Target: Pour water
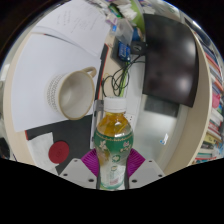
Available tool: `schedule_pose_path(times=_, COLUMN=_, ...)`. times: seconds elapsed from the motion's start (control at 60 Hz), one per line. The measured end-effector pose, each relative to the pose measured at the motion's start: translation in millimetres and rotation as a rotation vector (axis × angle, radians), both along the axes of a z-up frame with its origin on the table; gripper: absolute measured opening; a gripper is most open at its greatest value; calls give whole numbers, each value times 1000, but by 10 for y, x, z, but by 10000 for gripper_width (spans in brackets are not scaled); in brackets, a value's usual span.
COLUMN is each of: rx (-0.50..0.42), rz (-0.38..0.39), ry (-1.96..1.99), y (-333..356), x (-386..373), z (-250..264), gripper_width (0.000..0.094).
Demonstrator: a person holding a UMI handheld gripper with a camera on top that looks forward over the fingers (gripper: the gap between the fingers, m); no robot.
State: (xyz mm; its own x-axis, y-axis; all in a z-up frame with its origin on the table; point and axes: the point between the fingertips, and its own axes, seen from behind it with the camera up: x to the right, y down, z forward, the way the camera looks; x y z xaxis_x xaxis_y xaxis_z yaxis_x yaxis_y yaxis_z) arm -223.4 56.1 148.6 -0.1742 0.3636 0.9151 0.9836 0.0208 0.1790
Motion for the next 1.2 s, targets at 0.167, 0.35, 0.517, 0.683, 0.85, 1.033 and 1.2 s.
schedule_pose_path(times=0.167, rx=-119, rz=-224, ry=529, y=-136, x=188, z=46, gripper_width=333)
schedule_pose_path(times=0.35, rx=-216, rz=-369, ry=1108, y=-174, x=210, z=0, gripper_width=335)
schedule_pose_path(times=0.517, rx=-286, rz=-393, ry=1442, y=-117, x=358, z=-110, gripper_width=336)
schedule_pose_path(times=0.683, rx=-279, rz=-381, ry=1628, y=-26, x=426, z=-273, gripper_width=335)
schedule_pose_path(times=0.85, rx=-253, rz=-373, ry=1705, y=24, x=423, z=-438, gripper_width=333)
schedule_pose_path(times=1.033, rx=-172, rz=-326, ry=1671, y=-15, x=464, z=-545, gripper_width=335)
schedule_pose_path(times=1.2, rx=-99, rz=-336, ry=1698, y=-27, x=517, z=-518, gripper_width=352)
